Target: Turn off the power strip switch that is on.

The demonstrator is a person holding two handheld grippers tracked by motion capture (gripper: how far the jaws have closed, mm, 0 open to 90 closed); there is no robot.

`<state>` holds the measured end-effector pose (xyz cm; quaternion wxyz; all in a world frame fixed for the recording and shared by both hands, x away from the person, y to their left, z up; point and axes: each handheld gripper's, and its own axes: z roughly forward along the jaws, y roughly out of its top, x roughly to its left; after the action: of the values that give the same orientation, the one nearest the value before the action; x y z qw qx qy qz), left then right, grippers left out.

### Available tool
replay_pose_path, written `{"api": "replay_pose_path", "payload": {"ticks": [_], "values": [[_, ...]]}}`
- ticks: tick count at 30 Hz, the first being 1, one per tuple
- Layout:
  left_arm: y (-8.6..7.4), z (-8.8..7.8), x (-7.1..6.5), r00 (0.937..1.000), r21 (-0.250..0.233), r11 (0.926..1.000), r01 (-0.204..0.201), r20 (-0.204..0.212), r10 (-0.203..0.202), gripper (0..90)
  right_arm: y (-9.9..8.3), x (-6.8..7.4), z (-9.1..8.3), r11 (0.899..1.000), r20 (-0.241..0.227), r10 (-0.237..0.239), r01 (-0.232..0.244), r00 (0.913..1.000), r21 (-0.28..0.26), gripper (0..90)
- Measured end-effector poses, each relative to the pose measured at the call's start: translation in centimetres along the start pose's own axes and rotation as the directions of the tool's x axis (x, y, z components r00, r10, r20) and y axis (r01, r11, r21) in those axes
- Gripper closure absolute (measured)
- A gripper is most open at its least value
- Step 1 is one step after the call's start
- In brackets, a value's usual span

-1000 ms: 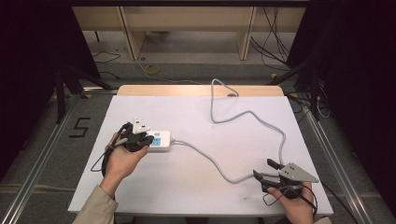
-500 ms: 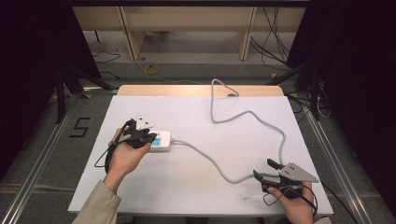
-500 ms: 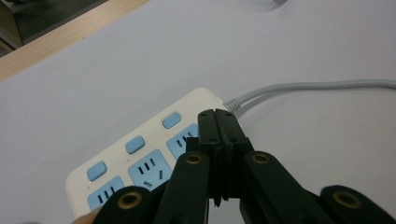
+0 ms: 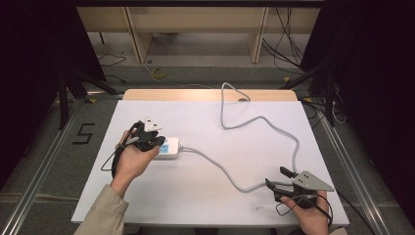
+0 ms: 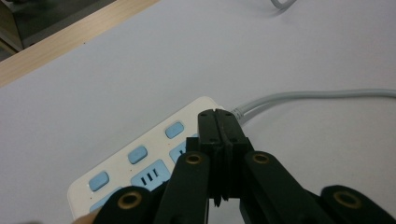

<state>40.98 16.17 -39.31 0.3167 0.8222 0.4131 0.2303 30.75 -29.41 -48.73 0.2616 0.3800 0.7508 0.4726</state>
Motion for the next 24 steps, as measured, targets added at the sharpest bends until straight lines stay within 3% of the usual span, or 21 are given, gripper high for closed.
{"api": "replay_pose_path", "payload": {"ticks": [24], "values": [[1.8,1.3,1.0,0.9999,0.058,0.9983,0.003,0.011,-0.004,89.4,0.0,0.0,0.0,1.0,-0.003,0.0,0.0,1.0,0.002,30.6]]}}
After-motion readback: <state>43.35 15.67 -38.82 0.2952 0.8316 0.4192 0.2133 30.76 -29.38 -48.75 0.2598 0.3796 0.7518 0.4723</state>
